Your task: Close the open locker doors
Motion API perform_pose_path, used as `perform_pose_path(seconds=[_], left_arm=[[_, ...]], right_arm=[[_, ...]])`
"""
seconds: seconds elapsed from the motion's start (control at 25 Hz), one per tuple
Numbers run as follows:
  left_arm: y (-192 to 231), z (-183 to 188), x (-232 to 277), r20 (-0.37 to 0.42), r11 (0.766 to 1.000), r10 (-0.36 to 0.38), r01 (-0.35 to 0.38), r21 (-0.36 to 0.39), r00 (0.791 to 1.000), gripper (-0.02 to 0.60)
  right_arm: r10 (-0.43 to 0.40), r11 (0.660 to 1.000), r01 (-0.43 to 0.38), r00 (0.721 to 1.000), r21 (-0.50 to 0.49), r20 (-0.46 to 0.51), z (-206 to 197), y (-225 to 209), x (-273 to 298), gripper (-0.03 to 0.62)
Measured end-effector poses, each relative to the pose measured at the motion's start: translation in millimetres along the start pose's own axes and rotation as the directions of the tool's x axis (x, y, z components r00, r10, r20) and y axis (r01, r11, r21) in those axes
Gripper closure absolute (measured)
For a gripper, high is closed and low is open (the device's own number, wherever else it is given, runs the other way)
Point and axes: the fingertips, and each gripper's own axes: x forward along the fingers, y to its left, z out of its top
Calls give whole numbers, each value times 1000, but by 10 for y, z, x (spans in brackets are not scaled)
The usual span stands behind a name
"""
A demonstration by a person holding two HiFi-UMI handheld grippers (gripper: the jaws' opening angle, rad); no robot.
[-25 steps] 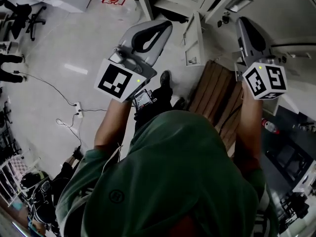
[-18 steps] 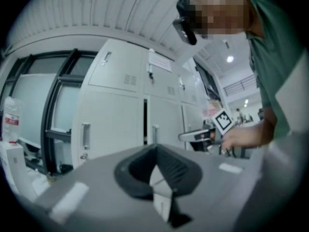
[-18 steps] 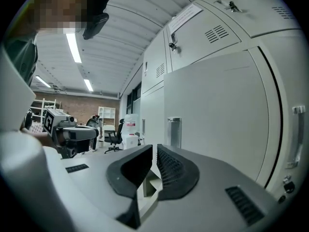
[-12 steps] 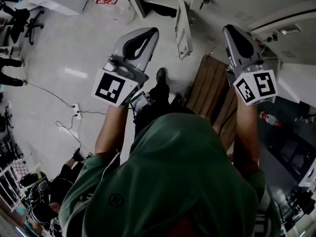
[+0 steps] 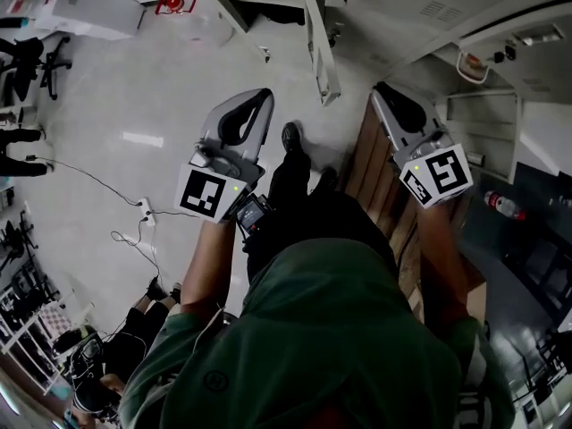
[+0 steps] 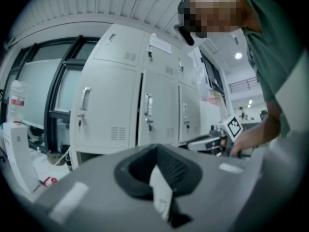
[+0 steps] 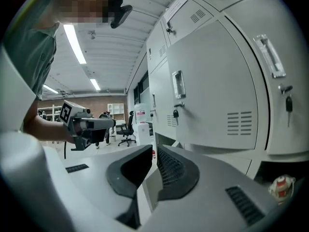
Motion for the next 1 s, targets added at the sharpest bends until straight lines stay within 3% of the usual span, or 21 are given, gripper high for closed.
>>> perform_pose_path(seconds=[0.56,0.8,1.0], left_arm=[[99,-1271,368,-52,997,-63,61,-46,997,581],[101,-1608,444,-52,995,-84,80,-62,995,581],[160,-1749,418,-50,994,-71,67,-85,996,581]], right_arm=[[133,982,-156,971,-104,-198,-1674,175,499,566],[152,978,-182,956,-99,-253,-2092,233,664,549],[110,982,-147,957,-121,-270,-2228,236,779,549]])
